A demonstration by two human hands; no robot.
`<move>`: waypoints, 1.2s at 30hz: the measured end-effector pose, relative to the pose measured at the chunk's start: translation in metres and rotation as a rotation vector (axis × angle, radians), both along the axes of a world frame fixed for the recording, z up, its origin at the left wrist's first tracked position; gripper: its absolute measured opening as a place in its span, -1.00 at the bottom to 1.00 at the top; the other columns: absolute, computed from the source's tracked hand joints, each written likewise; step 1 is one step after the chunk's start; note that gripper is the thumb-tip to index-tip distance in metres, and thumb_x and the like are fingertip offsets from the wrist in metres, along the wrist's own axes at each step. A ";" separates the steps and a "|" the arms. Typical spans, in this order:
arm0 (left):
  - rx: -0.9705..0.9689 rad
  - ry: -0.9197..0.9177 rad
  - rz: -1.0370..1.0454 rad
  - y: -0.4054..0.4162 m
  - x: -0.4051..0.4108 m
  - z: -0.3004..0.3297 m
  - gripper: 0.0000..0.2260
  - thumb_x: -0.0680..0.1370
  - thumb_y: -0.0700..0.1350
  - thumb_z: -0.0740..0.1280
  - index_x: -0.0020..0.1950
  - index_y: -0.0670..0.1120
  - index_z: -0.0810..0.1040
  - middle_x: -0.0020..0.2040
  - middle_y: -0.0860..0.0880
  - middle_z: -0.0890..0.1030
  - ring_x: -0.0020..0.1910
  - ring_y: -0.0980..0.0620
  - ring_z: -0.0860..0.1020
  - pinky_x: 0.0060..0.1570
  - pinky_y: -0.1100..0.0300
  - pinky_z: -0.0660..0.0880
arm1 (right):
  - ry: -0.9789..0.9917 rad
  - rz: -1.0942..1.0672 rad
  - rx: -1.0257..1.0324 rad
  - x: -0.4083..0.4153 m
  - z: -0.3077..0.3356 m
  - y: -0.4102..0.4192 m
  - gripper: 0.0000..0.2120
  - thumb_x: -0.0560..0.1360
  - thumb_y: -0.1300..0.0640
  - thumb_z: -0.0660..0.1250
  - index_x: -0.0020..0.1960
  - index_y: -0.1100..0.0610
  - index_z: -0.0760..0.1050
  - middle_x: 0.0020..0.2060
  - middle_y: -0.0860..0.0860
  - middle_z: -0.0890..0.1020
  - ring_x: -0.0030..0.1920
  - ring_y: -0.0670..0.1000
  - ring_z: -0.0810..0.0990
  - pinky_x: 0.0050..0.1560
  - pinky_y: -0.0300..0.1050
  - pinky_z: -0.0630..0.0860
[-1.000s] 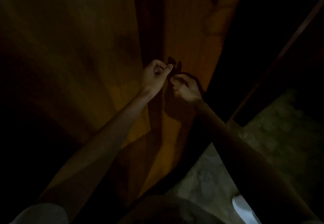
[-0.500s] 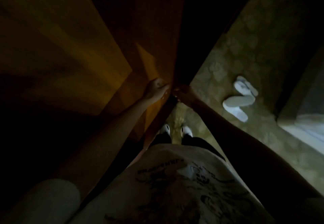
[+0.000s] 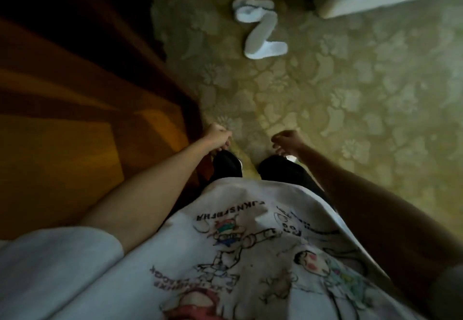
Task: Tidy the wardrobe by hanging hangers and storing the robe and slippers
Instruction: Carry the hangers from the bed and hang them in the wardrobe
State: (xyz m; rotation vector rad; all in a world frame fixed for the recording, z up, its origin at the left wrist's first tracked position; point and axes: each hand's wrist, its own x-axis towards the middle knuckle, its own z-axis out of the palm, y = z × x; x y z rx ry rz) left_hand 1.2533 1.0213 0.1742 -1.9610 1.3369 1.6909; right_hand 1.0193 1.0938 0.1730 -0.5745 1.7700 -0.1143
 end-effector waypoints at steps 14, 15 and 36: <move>-0.087 0.102 -0.842 0.065 -0.352 0.017 -0.86 0.64 -0.19 0.25 -0.02 -0.14 0.59 -0.27 -0.07 0.62 -0.44 0.05 0.52 -0.54 0.29 0.41 | 0.061 -1.025 0.085 -0.187 0.024 0.286 -0.79 0.61 0.16 0.29 0.15 0.27 0.57 -0.13 0.14 0.64 -0.33 0.01 0.56 -0.32 -0.18 0.54; -0.096 0.109 -0.892 0.070 -0.373 0.019 -0.87 0.64 -0.19 0.25 0.01 -0.15 0.60 -0.25 -0.08 0.63 -0.43 0.05 0.53 -0.53 0.28 0.42 | 0.065 -1.079 0.102 -0.194 0.022 0.303 -0.78 0.61 0.16 0.30 0.15 0.28 0.57 -0.14 0.14 0.64 -0.33 0.01 0.56 -0.34 -0.17 0.53; -0.056 -0.092 -0.820 -0.026 -0.685 -0.020 -0.80 0.63 -0.16 0.28 -0.13 -0.18 0.60 -0.26 -0.09 0.65 -0.39 0.02 0.55 -0.43 0.22 0.48 | 0.092 -0.755 -0.127 -0.598 0.034 0.135 -0.78 0.59 0.10 0.33 0.11 0.23 0.62 -0.16 0.07 0.70 -0.30 -0.01 0.63 -0.24 -0.13 0.61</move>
